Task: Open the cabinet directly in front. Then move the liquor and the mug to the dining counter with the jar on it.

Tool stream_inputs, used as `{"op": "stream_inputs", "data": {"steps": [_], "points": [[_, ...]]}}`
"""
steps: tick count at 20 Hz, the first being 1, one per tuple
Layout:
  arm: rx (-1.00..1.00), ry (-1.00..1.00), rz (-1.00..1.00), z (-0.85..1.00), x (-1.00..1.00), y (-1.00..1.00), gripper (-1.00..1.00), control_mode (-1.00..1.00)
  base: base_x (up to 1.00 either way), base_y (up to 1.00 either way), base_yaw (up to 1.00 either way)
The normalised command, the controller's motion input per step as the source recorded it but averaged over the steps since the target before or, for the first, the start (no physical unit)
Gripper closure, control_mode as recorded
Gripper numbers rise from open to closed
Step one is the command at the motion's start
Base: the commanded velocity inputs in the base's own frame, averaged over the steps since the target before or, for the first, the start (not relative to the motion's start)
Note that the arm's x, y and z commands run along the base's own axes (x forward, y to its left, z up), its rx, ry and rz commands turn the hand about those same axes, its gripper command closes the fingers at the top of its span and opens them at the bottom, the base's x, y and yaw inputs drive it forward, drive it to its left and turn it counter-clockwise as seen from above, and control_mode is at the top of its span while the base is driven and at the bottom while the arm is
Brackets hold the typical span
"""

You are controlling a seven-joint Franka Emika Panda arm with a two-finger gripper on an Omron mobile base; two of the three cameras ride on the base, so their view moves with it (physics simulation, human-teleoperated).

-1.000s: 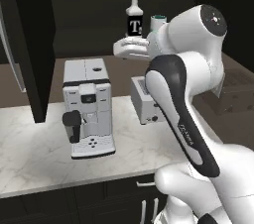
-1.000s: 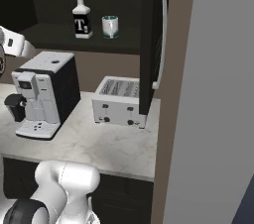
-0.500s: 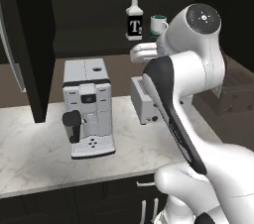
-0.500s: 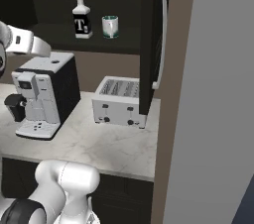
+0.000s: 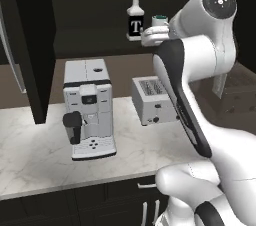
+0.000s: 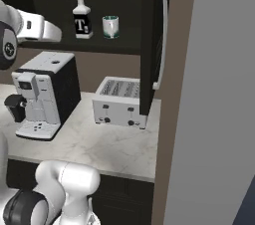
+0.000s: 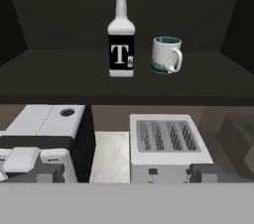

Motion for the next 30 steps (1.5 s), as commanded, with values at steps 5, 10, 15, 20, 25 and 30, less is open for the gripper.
{"op": "stream_inputs", "data": {"steps": [5,10,15,20,25,30], "points": [[0.00,0.00,0.00,0.73,0.21,0.00,-1.00,-1.00,0.00,0.00,0.00],[0.00,0.01,0.00,0.16,0.32,0.00,-1.00,-1.00,0.00,0.00,0.00],[0.00,0.00,0.00,-0.05,0.44,0.00,-1.00,-1.00,0.00,0.00,0.00],[0.00,-0.02,0.00,-0.26,0.48,0.00,-1.00,-1.00,0.00,0.00,0.00],[0.00,-0.08,0.00,-0.16,0.54,0.00,-1.00,-1.00,0.00,0.00,0.00],[0.01,-0.14,0.00,0.00,0.58,0.00,-1.00,-1.00,0.00,0.00,0.00]]}}
